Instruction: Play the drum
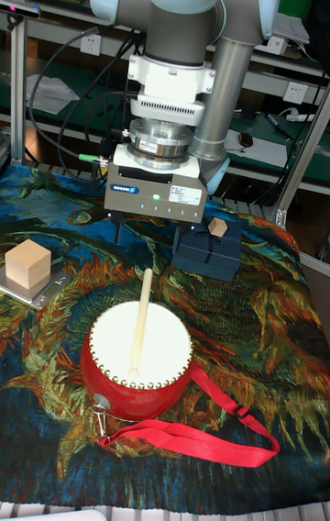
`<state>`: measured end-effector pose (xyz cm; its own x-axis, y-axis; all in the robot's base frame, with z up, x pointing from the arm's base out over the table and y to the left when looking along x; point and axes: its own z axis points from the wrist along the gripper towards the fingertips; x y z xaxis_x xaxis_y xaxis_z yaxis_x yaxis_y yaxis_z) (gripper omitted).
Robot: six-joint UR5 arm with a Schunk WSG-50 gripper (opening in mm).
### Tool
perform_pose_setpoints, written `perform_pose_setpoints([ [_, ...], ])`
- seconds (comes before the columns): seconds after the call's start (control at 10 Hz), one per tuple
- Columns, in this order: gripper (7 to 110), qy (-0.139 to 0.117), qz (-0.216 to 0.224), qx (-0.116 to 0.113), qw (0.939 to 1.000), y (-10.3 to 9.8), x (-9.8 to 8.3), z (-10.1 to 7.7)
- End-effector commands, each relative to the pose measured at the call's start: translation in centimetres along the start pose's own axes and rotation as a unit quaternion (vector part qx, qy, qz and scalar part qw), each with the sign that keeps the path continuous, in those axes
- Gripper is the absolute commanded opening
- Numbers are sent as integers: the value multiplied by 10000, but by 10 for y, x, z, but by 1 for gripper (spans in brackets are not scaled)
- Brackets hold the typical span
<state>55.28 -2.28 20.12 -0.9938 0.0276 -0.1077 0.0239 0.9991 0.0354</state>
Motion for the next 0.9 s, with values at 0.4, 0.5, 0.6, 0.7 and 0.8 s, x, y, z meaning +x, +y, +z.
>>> perform_pose_setpoints([
  [0.4,88,92,-115,98,9998,-8,6,1],
  [0.5,88,92,-98,83,9999,-7,6,1],
  [0.6,88,92,-96,68,9999,-7,6,1],
  [0.7,88,100,-103,60,9999,-7,7,1],
  [0.8,88,101,-116,37,9999,-7,6,1],
])
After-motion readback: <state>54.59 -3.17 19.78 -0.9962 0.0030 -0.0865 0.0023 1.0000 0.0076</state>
